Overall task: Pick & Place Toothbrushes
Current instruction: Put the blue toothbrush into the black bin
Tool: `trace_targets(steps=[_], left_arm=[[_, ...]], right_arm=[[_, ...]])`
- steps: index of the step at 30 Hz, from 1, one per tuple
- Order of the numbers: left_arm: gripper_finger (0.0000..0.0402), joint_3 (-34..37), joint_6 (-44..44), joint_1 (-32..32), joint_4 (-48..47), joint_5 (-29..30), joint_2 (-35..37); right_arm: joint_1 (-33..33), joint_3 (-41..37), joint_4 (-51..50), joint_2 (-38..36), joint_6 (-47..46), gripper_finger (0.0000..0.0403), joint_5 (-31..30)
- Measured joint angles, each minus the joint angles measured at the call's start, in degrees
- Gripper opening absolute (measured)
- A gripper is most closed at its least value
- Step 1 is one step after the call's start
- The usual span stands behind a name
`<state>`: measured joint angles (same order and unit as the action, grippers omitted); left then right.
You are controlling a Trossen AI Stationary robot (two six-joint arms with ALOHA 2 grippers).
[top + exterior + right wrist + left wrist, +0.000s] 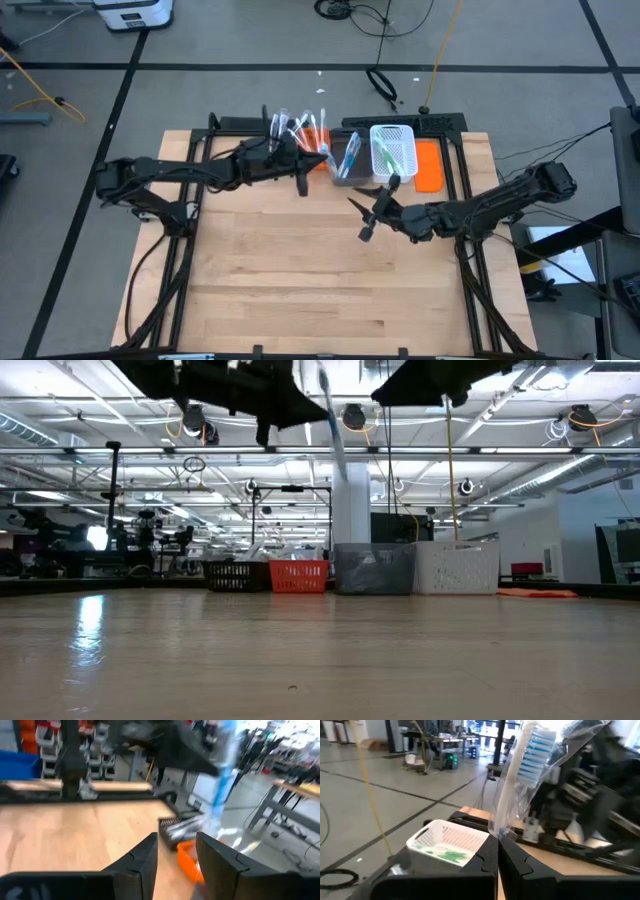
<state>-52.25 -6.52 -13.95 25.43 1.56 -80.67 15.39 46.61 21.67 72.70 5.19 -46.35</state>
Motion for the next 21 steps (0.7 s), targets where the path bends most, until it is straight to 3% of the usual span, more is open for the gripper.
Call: trace_targets(steps=[8,13,21], left_arm=[[0.0000,-0.7,-2.9,-5.6,6.0,0.0,-9.0],[0.0000,-5.2,-5.4,-8.2,7.7,0.0,-16.7],[0.0000,-21.7,-5.1,-9.1,-12.3,0.3,-26.9]], right_arm=[[3.7,-1.8,-2.8,0.4,-6.2,0.0115,0.1],[5.0,-2.8,-1.7,0.4,-6.3,0.0114,0.0],[5.0,-3.9,0.7,0.4,-5.5,0.0114,-0.1]])
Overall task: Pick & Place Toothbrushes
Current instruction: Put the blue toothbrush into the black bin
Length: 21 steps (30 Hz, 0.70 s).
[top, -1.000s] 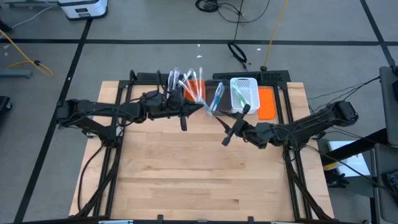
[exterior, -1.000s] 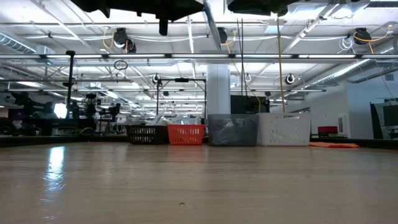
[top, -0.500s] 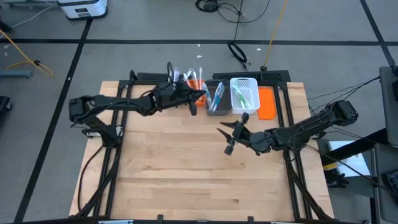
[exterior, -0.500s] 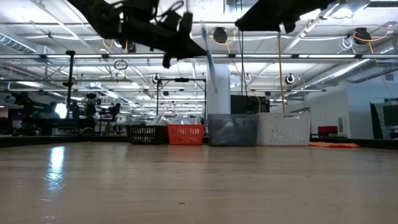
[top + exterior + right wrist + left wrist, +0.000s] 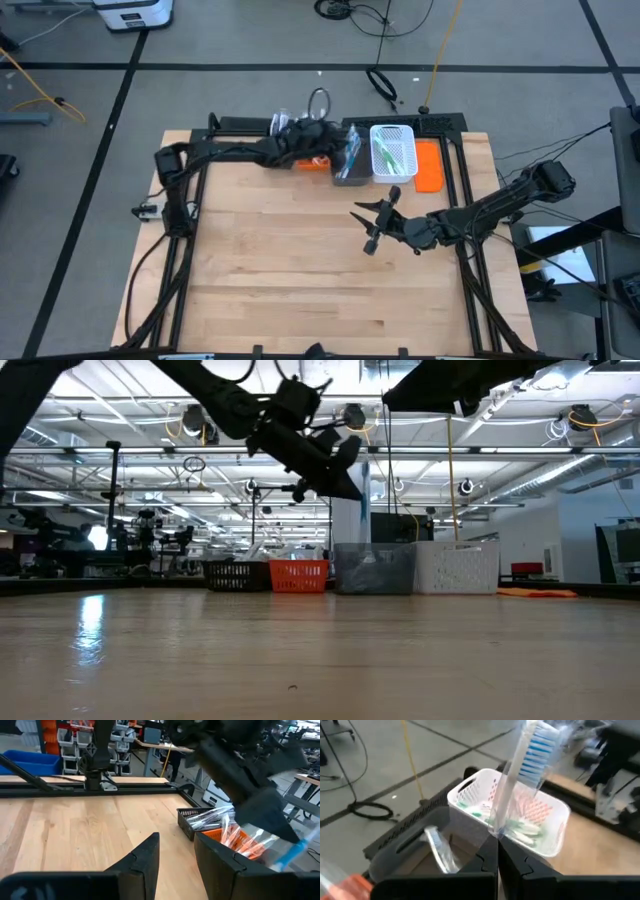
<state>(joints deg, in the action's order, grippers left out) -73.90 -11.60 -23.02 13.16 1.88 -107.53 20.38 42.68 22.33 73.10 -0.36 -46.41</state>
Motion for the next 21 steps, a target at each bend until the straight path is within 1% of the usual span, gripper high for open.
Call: trace_targets(steps=[5,7,9,11,14,17,21], left_arm=[[0.0000,-9.1,-0.5,0.0,-10.8,0.2,-4.5],[0.0000,-11.7,-1.5,0.1,-15.0,-0.4,-5.6],[0.0000,-13.4,-1.6,0.1,-16.8,-0.6,-6.5],[0.0000,-13.7,-2.0,0.1,-18.6,-0.8,-6.6],[0.0000,-13.7,-3.6,0.0,-18.9,-1.1,-6.5],[0.0000,-13.7,-4.3,-0.4,-20.2,-3.6,-6.5],[0.0000,-13.7,-4.0,-0.6,-23.0,-3.6,-6.8]], right_arm=[[0.0,0.0,0.1,0.0,0.1,0.0114,0.0],[0.0,0.0,0.1,0.0,0.5,0.0114,0.0],[0.0,0.0,0.1,0.0,0.8,0.0114,0.0],[0.0,0.0,0.1,0.0,0.8,0.0114,0.0],[0.0,0.0,0.1,0.0,0.8,0.0114,0.0],[0.0,0.0,0.1,0.0,0.8,0.0114,0.0],[0.0,0.0,0.1,0.0,1.0,0.0114,0.0]])
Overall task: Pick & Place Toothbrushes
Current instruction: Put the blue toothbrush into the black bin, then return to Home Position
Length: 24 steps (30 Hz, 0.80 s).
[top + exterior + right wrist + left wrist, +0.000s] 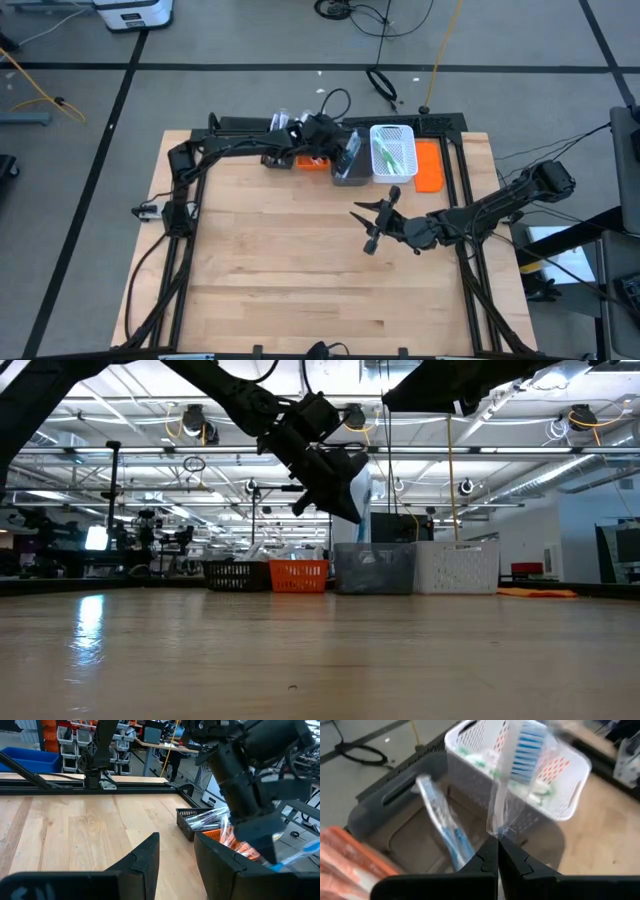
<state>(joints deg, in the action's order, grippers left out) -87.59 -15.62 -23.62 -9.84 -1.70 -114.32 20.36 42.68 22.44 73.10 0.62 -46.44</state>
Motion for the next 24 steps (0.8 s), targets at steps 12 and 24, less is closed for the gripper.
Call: trace_targets(steps=[12,24], left_arm=[[0.0004,0.1,0.7,0.7,-0.4,0.3,-0.2],[0.0113,0.1,1.0,1.2,-2.3,6.0,-0.2]], right_arm=[[0.0,0.0,0.0,0.0,0.0,0.0114,0.0],[0.0,0.0,0.0,0.0,0.0,0.0114,0.0]])
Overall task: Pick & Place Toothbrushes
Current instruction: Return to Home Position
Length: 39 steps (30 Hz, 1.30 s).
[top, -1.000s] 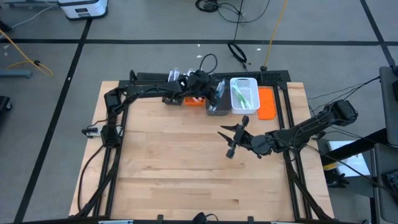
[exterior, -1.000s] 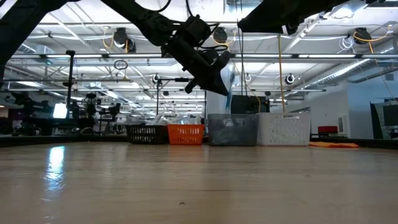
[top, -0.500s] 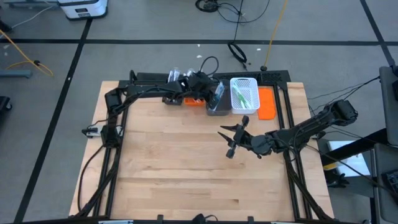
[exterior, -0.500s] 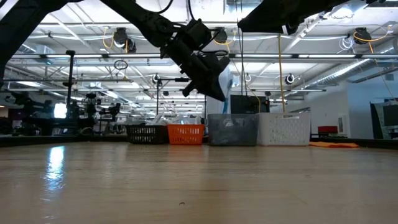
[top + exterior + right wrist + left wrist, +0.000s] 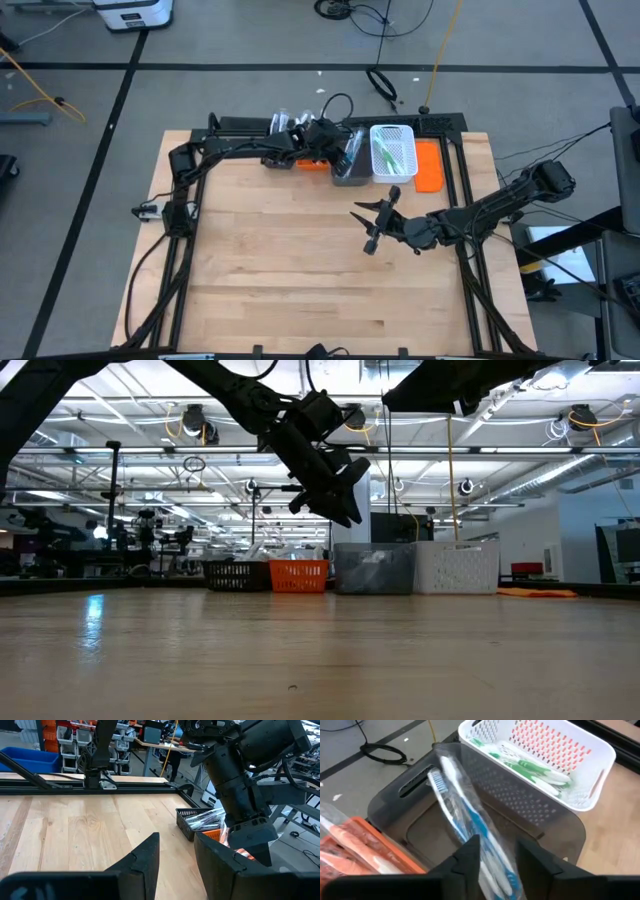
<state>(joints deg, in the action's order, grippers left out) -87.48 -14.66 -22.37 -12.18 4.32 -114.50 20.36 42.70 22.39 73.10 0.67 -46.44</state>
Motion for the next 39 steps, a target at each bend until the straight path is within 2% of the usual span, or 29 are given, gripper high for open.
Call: trace_targets(steps=[5,8,15,18,21,26,32,36,39], left_arm=[[0.0152,0.0,2.3,0.0,-0.4,0.0,0.0],[0.0163,0.0,4.0,0.0,-4.2,-0.1,0.3],[0.0160,0.0,6.7,0.6,-14.6,0.1,4.3],[0.0156,1.7,8.5,1.5,-16.3,0.5,8.3],[0.0157,8.1,9.3,2.2,-14.9,0.7,15.3],[0.0159,25.7,10.8,3.0,-6.7,2.0,32.0],[0.0159,43.3,11.9,4.7,-0.1,2.0,52.2],[0.0159,51.0,12.2,6.0,2.7,2.0,63.2],[0.0159,55.3,13.3,6.8,2.5,1.6,69.8]], right_arm=[[0.0,0.0,-0.1,0.0,0.0,0.0114,0.0],[0.0,0.0,-0.4,0.0,0.0,0.0114,0.0],[0.1,0.1,-0.8,-1.1,1.6,0.0114,-0.1],[0.7,0.1,-5.5,-3.4,0.3,0.0114,-1.0],[2.4,-0.4,-11.2,-7.0,-3.3,0.0114,-4.2],[5.3,-6.6,-8.9,-14.5,-2.0,0.0114,-6.1],[5.5,-16.9,3.1,-26.3,3.8,0.0114,-6.1],[5.5,-23.9,11.6,-34.4,8.3,0.0114,-6.2],[5.5,-28.6,14.3,-40.6,10.0,0.0114,-6.3]])
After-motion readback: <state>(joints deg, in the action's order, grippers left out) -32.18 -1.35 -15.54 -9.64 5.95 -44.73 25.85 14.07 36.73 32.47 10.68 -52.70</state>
